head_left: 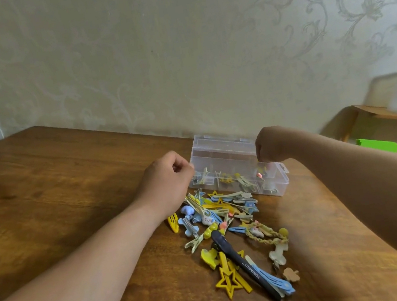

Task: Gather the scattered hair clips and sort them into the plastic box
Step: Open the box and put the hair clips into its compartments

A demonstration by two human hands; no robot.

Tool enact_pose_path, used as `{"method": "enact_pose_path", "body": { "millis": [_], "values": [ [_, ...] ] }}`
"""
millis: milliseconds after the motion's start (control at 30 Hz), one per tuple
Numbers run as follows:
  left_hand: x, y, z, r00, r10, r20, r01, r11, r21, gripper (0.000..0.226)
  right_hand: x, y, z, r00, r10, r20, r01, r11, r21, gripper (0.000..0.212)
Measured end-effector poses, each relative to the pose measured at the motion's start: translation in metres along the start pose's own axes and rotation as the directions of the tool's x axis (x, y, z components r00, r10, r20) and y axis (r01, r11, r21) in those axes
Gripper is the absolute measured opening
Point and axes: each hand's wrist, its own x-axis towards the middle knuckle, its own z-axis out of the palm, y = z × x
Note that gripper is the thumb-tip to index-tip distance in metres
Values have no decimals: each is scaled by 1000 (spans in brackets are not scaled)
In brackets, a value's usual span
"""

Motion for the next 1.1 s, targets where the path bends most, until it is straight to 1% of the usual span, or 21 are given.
{"method": "enact_pose_path", "body": {
  "millis": [100,167,233,300,333,400,433,533,633,700,800,900,1100],
  "values": [
    [0,1,-1,1000,-1,-2,1,1000,-7,12,-9,-3,-9,1000,-4,-26,4,1000,16,20],
    [-1,1,-1,1000,-2,-6,2,1000,-9,13,-25,-4,-23,995,3,-101,8,994,110,18],
    [-2,3,-2,1000,0,-12,0,1000,-6,13,-49,-7,-35,979,11,-202,40,968,249,15],
    [-4,6,-3,999,24,-29,-23,1000,19,13,-81,-9,-40,958,12,-285,109,908,405,14],
    [-4,8,-4,998,47,-41,-46,998,38,14,-100,-10,-39,951,11,-308,148,860,488,14],
    [-7,14,-5,993,106,-55,-102,993,66,14,-137,-13,-31,953,-8,-304,201,765,611,12],
    [-9,18,-5,990,136,-49,-132,989,74,15,-154,-14,-25,957,-30,-289,215,742,635,11],
    [-20,32,-2,974,224,36,-227,965,134,19,-182,-10,-4,966,-82,-246,231,701,674,13],
    [-32,44,4,934,288,211,-329,924,195,23,-191,-4,10,973,-143,-181,229,689,688,17],
    [-40,49,7,893,302,333,-384,897,219,22,-193,-2,12,967,-200,-156,253,703,665,18],
    [-48,54,11,840,264,474,-432,854,291,18,-194,-3,11,956,-282,-75,265,733,626,20],
    [-51,57,12,812,214,543,-460,807,371,14,-193,-7,15,949,-317,7,257,783,566,20],
    [-52,58,9,805,192,562,-488,753,441,8,-186,6,18,959,-280,44,208,800,562,9]
  ]
}}
